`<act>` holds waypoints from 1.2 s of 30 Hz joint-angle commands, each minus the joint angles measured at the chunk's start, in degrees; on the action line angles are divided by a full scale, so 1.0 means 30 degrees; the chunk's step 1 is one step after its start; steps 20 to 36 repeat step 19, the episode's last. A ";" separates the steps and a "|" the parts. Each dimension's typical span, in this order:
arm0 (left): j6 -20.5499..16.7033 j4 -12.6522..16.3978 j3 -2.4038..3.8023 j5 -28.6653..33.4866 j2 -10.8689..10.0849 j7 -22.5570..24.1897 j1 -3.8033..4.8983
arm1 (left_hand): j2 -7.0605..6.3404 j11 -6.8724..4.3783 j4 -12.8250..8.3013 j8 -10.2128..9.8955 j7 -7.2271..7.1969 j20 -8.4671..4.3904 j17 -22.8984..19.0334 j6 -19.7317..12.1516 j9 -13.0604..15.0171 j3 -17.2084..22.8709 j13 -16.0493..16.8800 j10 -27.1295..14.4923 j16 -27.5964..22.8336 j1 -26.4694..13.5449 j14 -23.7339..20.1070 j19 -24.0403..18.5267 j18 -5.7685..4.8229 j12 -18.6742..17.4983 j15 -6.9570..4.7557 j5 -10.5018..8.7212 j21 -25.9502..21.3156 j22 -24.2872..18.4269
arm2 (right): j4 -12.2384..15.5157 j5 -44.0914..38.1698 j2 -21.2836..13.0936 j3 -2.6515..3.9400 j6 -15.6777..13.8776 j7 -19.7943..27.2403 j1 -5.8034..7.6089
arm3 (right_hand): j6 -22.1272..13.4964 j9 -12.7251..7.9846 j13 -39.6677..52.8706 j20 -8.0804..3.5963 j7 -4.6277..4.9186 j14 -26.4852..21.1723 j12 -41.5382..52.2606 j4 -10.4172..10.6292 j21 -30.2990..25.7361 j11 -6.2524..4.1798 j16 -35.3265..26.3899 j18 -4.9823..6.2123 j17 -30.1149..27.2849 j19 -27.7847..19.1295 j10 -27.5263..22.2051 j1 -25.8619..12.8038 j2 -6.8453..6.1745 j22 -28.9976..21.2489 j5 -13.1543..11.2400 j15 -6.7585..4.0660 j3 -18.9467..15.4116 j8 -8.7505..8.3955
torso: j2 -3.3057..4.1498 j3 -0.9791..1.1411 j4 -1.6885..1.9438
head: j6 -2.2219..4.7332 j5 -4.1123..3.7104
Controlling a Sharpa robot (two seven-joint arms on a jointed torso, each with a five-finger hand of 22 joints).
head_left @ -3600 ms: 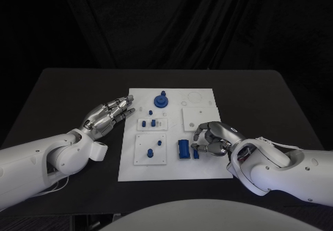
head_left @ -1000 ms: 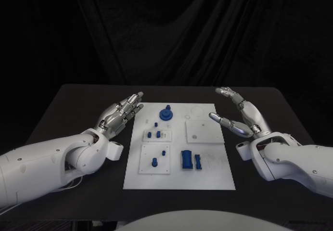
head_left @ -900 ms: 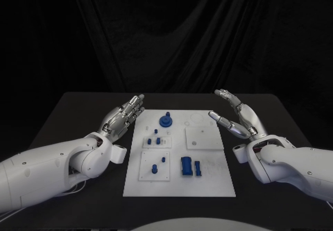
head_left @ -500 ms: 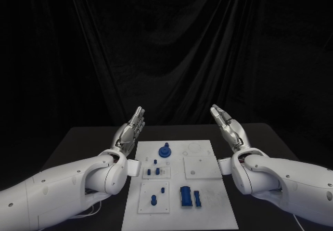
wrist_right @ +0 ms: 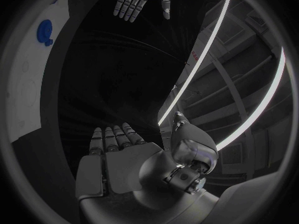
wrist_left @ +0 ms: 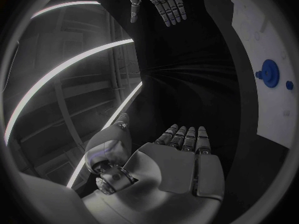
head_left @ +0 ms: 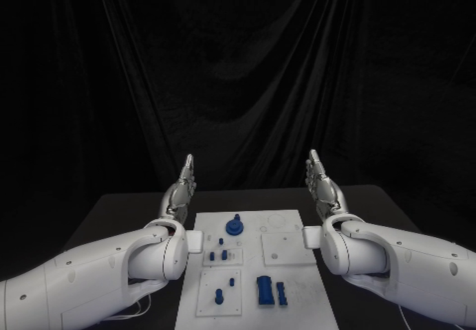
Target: Assemble the parts on the task board
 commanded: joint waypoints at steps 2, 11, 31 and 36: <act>-0.0727 0.0050 0.0032 0.0202 0.0033 -0.0012 -0.0018 | -0.0104 -0.0120 -0.0252 -0.0091 -0.0004 -0.0171 -0.0032 -0.0613 -0.0027 0.0060 -0.0019 0.0017 -0.0070 -0.1750 0.0027 -0.0045 -0.0253 -0.0101 -0.0099 -0.1672 -0.0067 -0.0029 | 0.0004 0.0666 -0.0006 0.0025 0.0351 0.0228 -0.0048 | -0.0464 -0.0023 -0.0112 -0.0293 -0.0056 -0.0023 -0.0495 -0.0256 -0.0106 -0.0131 -0.0134 -0.0136 -0.0022 0.0015 -0.0003 -0.1567 0.0124 -0.0038 -0.0851 -0.0114 -0.0003 -0.1555 | -0.0012 0.0005 -0.0005 | -0.0002 -0.0007; -0.0727 0.0050 0.0032 0.0202 0.0033 -0.0012 -0.0018 | -0.0104 -0.0120 -0.0252 -0.0091 -0.0004 -0.0171 -0.0032 -0.0613 -0.0027 0.0060 -0.0019 0.0017 -0.0070 -0.2788 0.0027 -0.0045 -0.0253 -0.0101 -0.0099 -0.1672 -0.0067 -0.0029 | 0.0004 0.0666 -0.0006 0.0025 0.0351 0.0228 -0.0048 | -0.0464 -0.0023 -0.0112 -0.0293 -0.0056 -0.0023 -0.0495 -0.0256 -0.0106 -0.0131 -0.0134 -0.0136 -0.0022 0.0015 -0.0003 -0.2425 0.0124 -0.0038 -0.2476 -0.0114 -0.0003 -0.1555 | -0.0012 0.0005 -0.0005 | -0.0002 -0.0007; -0.0727 0.0050 0.0032 0.0202 0.0033 -0.0012 -0.0018 | -0.0104 -0.0120 -0.0252 -0.0091 -0.0004 -0.0171 -0.0032 -0.0613 -0.0027 0.0060 -0.0019 0.0017 -0.0070 -0.5084 0.0027 -0.0045 -0.0253 -0.0101 -0.0099 -0.1672 -0.0067 -0.0029 | 0.0004 0.0666 -0.0006 0.0025 0.0351 0.0228 -0.0048 | -0.0464 -0.0023 -0.0112 -0.0293 -0.0056 -0.0023 -0.0495 -0.0256 -0.0106 -0.0131 -0.0134 -0.0136 -0.0022 0.0015 -0.0003 -0.4548 0.0124 -0.0038 -0.2476 -0.0114 -0.0003 -0.1555 | -0.0012 0.0005 -0.0005 | -0.0002 -0.0007; -0.0727 0.0050 0.0032 0.0202 0.0033 -0.0012 -0.0018 | -0.0104 -0.0120 -0.0252 -0.0091 -0.0004 -0.0171 -0.0032 -0.0613 -0.0027 0.0060 -0.0019 0.0017 -0.0070 -0.5084 0.0027 -0.0045 -0.0253 -0.0101 -0.0099 -0.1672 -0.0067 -0.0029 | 0.0004 0.0666 -0.0006 0.0025 0.0351 0.0228 -0.0048 | -0.0464 -0.0023 -0.0112 -0.0293 -0.0056 -0.0023 -0.0495 -0.0256 -0.0106 -0.0131 -0.0134 -0.0136 -0.0022 0.0015 -0.0003 -0.4548 0.0124 -0.0038 -0.2476 -0.0114 -0.0003 -0.1555 | -0.0012 0.0005 -0.0005 | -0.0002 -0.0007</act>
